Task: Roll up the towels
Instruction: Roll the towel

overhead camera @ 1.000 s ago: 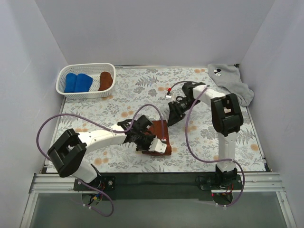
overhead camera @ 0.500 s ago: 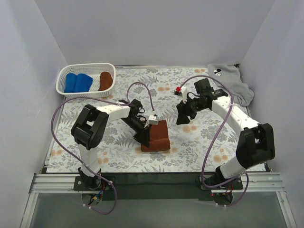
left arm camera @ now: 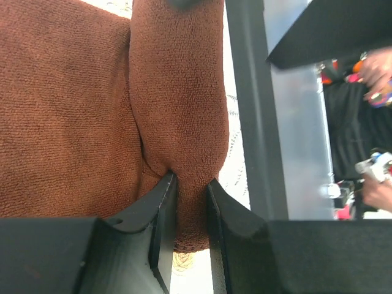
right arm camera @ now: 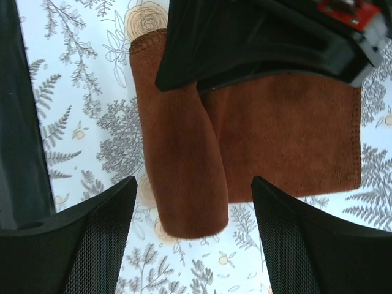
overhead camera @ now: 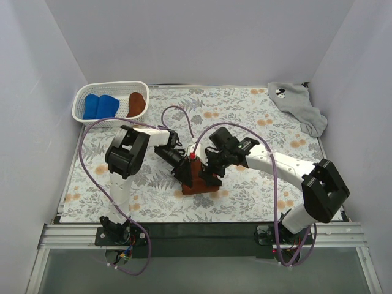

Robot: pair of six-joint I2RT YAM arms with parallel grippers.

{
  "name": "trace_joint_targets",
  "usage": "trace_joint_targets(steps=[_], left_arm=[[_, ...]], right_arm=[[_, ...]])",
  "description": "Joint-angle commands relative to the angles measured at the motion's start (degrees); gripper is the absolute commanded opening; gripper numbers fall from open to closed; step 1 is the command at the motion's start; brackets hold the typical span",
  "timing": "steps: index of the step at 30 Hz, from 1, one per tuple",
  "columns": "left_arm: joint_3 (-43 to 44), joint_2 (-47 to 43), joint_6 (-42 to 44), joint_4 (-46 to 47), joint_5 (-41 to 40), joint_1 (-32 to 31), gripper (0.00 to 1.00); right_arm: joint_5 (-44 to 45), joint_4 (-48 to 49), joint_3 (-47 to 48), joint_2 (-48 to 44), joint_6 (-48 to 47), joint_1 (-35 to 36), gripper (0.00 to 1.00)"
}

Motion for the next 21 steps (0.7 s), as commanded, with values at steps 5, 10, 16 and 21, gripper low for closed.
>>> trace_joint_targets(steps=[5,10,16,21], left_arm=[[-1.57,5.21,2.55,4.23,-13.80,0.15,0.08],[-0.43,5.57,2.20,4.06,-13.54,0.33,0.10],[-0.25,0.04,-0.95,6.69,-12.22,1.47,0.39],[0.01,-9.00,-4.12,8.97,-11.69,3.40,0.52]], right_arm=[[5.54,7.21,-6.03,2.49,-5.12,5.83,0.68],[7.14,10.55,-9.82,4.33,-5.92,8.74,0.54],[5.73,7.92,-10.08,5.92,-5.65,8.74,0.01],[1.25,4.06,-12.01,5.92,-5.22,8.30,0.01]])
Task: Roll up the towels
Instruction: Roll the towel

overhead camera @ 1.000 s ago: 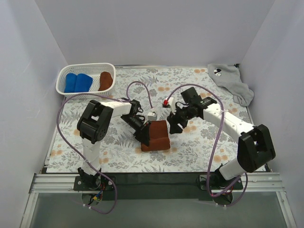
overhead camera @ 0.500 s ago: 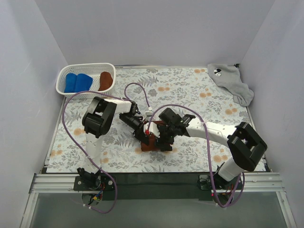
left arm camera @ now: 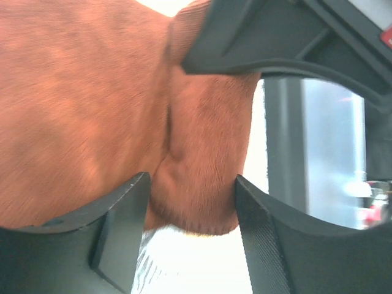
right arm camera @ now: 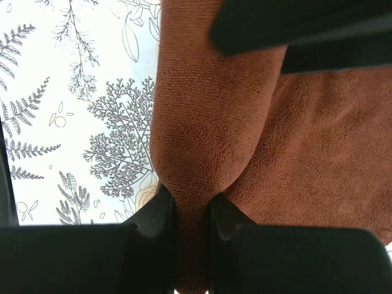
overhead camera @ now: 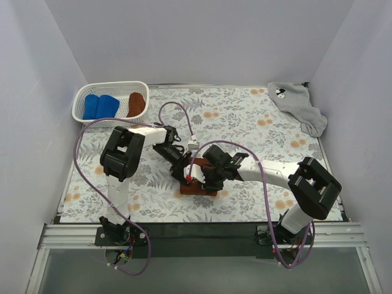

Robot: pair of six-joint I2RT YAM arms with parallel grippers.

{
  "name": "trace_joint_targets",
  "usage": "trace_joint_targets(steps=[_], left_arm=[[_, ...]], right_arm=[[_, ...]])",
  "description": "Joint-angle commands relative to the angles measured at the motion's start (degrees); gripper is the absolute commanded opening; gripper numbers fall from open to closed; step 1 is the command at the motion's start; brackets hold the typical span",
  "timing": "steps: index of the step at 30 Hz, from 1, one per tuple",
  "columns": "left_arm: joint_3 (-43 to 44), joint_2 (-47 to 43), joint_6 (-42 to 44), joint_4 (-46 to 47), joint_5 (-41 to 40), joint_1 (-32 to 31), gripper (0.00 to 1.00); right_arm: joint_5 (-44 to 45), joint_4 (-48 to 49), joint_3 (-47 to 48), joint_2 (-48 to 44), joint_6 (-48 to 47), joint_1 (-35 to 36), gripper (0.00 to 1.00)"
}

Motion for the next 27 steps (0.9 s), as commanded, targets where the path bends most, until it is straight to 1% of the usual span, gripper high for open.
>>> trace_joint_targets(steps=[1,3,4,6,8,9,10,11,12,13,14,15,16,17,18,19,20,21,23,24,27], left_arm=[[0.08,-7.51,-1.33,6.97,-8.20,3.44,0.53],[0.52,-11.71,-3.52,8.36,-8.11,5.29,0.55],[0.52,-13.22,-4.31,9.16,-8.02,7.31,0.55],[-0.27,-16.47,-6.85,11.96,-8.63,9.25,0.58],[-1.23,-21.65,-9.66,14.60,-12.84,10.49,0.58],[-3.24,-23.59,-10.55,18.10,-14.42,10.49,0.58],[-4.39,-28.13,-11.69,19.96,-15.57,10.49,0.58],[-5.97,-30.52,-12.92,22.06,-17.84,10.49,0.59],[-8.86,-32.81,-14.50,25.57,-18.73,10.49,0.61],[-10.54,-37.79,-14.87,26.99,-19.87,10.32,0.63],[-11.95,-39.84,-14.96,28.14,-21.10,10.31,0.65],[-14.40,-41.95,-13.39,28.76,-22.16,9.10,0.72],[-15.47,-43.80,-12.07,28.50,-23.74,7.26,0.73],[-16.52,-47.65,-10.06,28.07,-25.23,5.32,0.73],[-18.01,-49.51,-8.56,27.37,-29.08,2.87,0.73],[-20.99,-51.27,-6.37,27.45,-30.85,-2.38,0.73],[-22.67,-53.21,-5.56,27.45,-32.18,-4.87,0.74],[-24.08,-55.92,-5.03,27.97,-35.24,-9.24,0.74],[-27.77,-58.14,-4.41,28.94,-37.45,-12.96,0.74],[-28.65,-59.28,-4.24,30.07,-38.68,-16.28,0.74],[-30.59,-58.94,-3.09,31.30,-41.41,-19.73,0.73]], right_arm=[[-6.44,-5.45,-3.01,2.51,0.62,0.43,0.01],[-7.50,-6.24,-3.10,3.04,0.89,-0.44,0.01],[-8.12,-6.51,-2.93,3.91,0.89,-0.89,0.01],[-10.93,-8.69,-0.92,5.32,0.89,-2.37,0.01],[-14.00,-11.68,1.20,8.30,0.54,-3.43,0.01],[-14.97,-12.74,3.38,10.32,0.28,-4.66,0.01],[-17.33,-13.80,4.54,11.38,0.19,-5.28,0.01],[-18.57,-15.72,5.68,12.43,0.10,-6.07,0.01],[-19.63,-16.79,7.87,14.36,0.01,-7.29,0.01],[-21.73,-18.10,9.02,15.42,-0.16,-7.83,0.01],[-22.88,-20.20,9.99,16.39,-0.34,-8.44,0.01],[-23.85,-21.27,10.95,18.49,-0.69,-9.41,0.01],[-26.21,-22.67,12.88,19.64,-1.04,-9.94,0.01],[-27.45,-25.38,13.94,20.87,-1.57,-10.38,0.01],[-28.77,-26.63,14.82,22.10,-2.01,-11.17,0.01],[-30.95,-27.77,15.53,24.38,-2.88,-11.44,0.01],[-31.85,-28.57,16.84,25.44,-3.15,-11.79,0.01],[-32.55,-30.05,17.46,27.54,-3.50,-12.05,0.01],[-33.70,-32.34,19.30,29.66,-4.47,-12.32,0.01],[-34.31,-33.14,19.84,31.67,-5.17,-12.84,0.01],[-36.25,-33.94,20.02,33.79,-6.58,-14.07,0.01]])
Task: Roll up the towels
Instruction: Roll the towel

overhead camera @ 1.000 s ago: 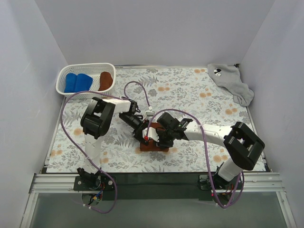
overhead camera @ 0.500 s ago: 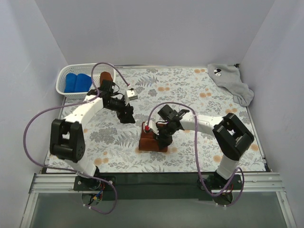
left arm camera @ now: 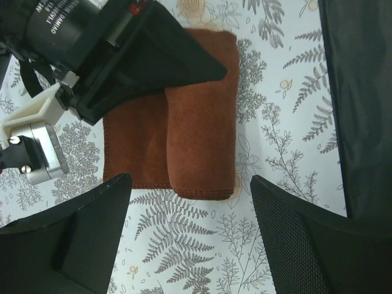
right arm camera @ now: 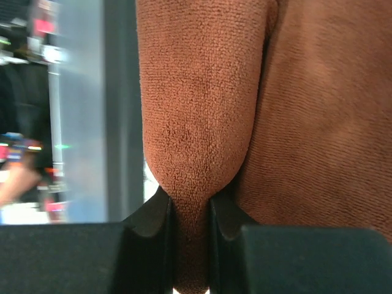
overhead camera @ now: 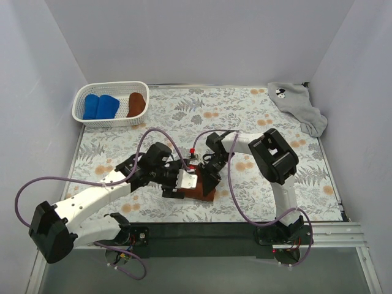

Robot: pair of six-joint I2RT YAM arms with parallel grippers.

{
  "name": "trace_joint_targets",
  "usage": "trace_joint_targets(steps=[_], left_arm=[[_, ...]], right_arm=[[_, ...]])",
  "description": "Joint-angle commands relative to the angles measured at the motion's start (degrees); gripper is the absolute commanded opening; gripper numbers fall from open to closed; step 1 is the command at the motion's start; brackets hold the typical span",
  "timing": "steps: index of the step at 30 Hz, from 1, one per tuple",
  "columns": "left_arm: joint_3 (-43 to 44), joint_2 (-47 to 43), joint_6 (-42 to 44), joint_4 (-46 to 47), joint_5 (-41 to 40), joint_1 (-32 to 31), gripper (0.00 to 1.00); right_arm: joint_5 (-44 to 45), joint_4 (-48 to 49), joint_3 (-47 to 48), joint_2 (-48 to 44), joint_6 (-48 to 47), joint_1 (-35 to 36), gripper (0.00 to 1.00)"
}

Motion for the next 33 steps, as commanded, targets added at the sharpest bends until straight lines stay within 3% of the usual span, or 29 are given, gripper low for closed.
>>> trace_joint_targets(steps=[1,6,9,15,25,26,27,30,33], left_arm=[[-1.57,-0.15,2.53,3.62,-7.65,-3.43,0.73],[-2.80,3.81,3.84,6.96,-9.67,-8.62,0.74],[-3.41,6.88,3.58,9.24,-11.52,-10.47,0.81],[-4.73,11.72,4.46,12.50,-12.75,-13.19,0.79],[-6.76,17.69,2.97,6.09,-12.50,-14.26,0.42],[-6.41,18.05,2.79,5.13,-10.49,-14.34,0.38],[-5.62,18.58,2.27,3.29,-9.69,-14.26,0.31],[-4.30,20.42,1.56,0.47,-7.75,-14.26,0.19],[-2.37,21.74,2.17,-3.03,-3.37,-13.30,0.17]], right_arm=[[3.07,-6.33,-1.97,5.41,-3.94,-0.19,0.01],[3.07,-6.86,0.39,8.39,-3.94,-1.42,0.01],[2.81,-7.65,1.63,9.63,-3.76,-1.69,0.01],[2.01,-8.35,2.86,10.60,-3.59,-1.87,0.01],[2.89,-9.49,6.46,9.98,-2.45,-2.57,0.02],[3.85,-9.93,6.90,9.98,-1.92,-2.66,0.04],[4.47,-10.11,7.43,9.72,-1.83,-2.83,0.13],[6.67,-10.37,7.61,7.97,-1.48,-4.49,0.29],[9.83,-11.07,9.88,6.04,-0.43,-7.30,0.34]])
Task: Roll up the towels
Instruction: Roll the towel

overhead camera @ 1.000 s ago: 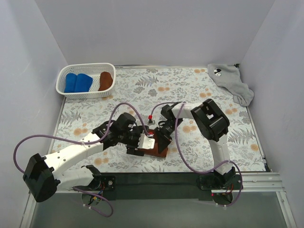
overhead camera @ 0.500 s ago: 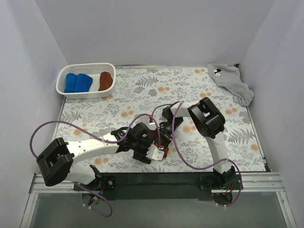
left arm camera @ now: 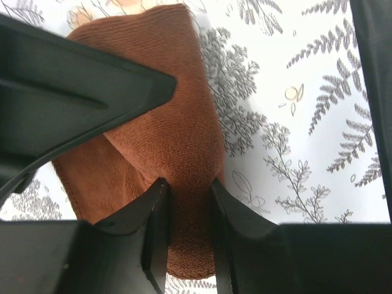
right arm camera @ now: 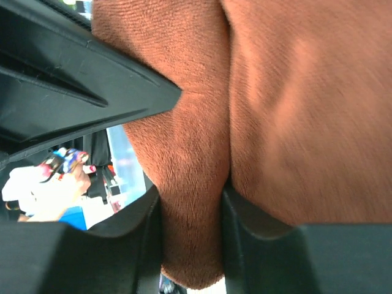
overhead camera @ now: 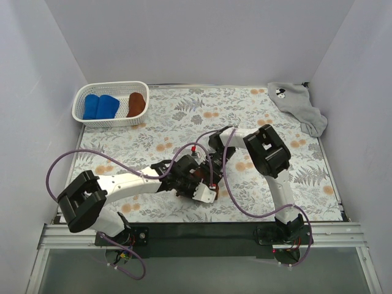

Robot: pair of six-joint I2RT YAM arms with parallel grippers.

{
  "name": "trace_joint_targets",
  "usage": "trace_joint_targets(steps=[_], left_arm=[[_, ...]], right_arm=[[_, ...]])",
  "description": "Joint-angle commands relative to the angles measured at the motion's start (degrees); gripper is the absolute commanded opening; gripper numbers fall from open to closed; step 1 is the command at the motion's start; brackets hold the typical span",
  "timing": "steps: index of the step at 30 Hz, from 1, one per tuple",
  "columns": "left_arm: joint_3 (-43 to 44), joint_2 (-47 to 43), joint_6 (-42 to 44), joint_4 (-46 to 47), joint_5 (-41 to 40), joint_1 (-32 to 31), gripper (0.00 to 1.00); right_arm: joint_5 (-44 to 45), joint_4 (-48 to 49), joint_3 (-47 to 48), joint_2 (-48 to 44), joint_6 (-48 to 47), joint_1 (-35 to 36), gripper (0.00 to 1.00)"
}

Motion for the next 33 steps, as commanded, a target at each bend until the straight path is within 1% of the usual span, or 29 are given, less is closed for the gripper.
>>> trace_joint_targets(steps=[1,2,3,4,8,9,10,12,14,18,21,22,23,25,26,27,28,29,30,31,32,33], left_arm=[[0.21,3.36,-1.08,-13.32,10.41,0.67,0.16],[1.27,4.93,-0.99,-14.46,11.73,1.37,0.16],[2.23,5.82,-0.91,-16.91,15.14,2.69,0.16],[4.24,6.87,-0.73,-17.98,16.39,3.31,0.16],[8.83,11.62,0.67,-24.13,22.63,6.47,0.20],[9.97,13.80,0.76,-26.14,23.78,8.31,0.20],[11.02,14.96,1.11,-27.30,26.31,9.28,0.21],[14.54,19.16,2.25,-30.89,29.05,12.35,0.21],[17.69,21.99,2.61,-32.49,31.34,14.55,0.20],[23.76,30.07,4.01,-37.85,32.93,19.30,0.21],[28.23,36.48,4.63,-40.56,33.36,22.11,0.21],[29.48,37.89,5.85,-41.45,33.80,22.91,0.22],[30.71,40.86,6.21,-42.24,33.98,23.44,0.22],[34.12,43.61,7.09,-43.83,33.81,24.76,0.23],[35.10,45.97,7.09,-44.27,33.63,25.02,0.24],[36.07,47.47,7.18,-44.62,33.28,25.37,0.25],[38.08,48.79,7.88,-45.14,33.45,25.64,0.25],[38.88,49.85,8.41,-46.19,33.72,25.81,0.25],[39.68,51.69,8.76,-46.46,34.07,26.08,0.25],[40.47,52.14,9.02,-46.55,34.07,26.08,0.26],[40.74,52.67,9.37,-46.47,33.98,26.17,0.27],[40.91,53.19,9.38,-46.29,33.72,26.43,0.27]], right_arm=[[13.39,2.67,5.57,-2.56,-0.42,-5.34,0.35],[13.84,1.89,7.08,-3.09,-0.07,-6.31,0.37],[14.02,1.62,8.75,-4.31,0.37,-8.32,0.39],[14.20,1.27,12.59,-4.93,1.24,-9.39,0.41],[13.76,1.17,19.21,-8.36,4.23,-15.19,0.48],[13.06,1.26,19.66,-9.76,4.59,-17.11,0.52],[11.32,1.26,19.75,-10.38,4.94,-18.00,0.53],[10.51,1.26,18.00,-12.83,5.38,-19.59,0.54],[11.65,1.61,16.07,-14.95,4.33,-20.12,0.55],[14.28,2.67,10.54,-22.93,3.01,-20.82,0.55],[14.29,4.86,6.49,-28.81,3.36,-20.74,0.54],[14.20,6.26,3.61,-30.24,3.62,-20.65,0.53],[14.37,7.32,2.10,-31.55,3.97,-20.30,0.52],[15.77,10.21,-2.37,-35.34,4.50,-19.07,0.50],[16.83,11.36,-3.61,-36.39,4.67,-16.98,0.49],[18.14,12.59,-5.11,-38.23,5.11,-15.48,0.49],[21.90,15.47,-7.56,-39.12,5.73,-13.72,0.49],[24.46,17.33,-9.15,-40.78,6.08,-9.53,0.49],[27.18,18.91,-10.29,-41.58,6.17,-6.96,0.49],[32.34,21.98,-11.26,-42.20,5.82,-4.50,0.49],[34.57,23.48,-13.45,-43.16,5.65,0.14,0.50],[36.24,24.98,-14.17,-43.60,5.64,2.18,0.50]])
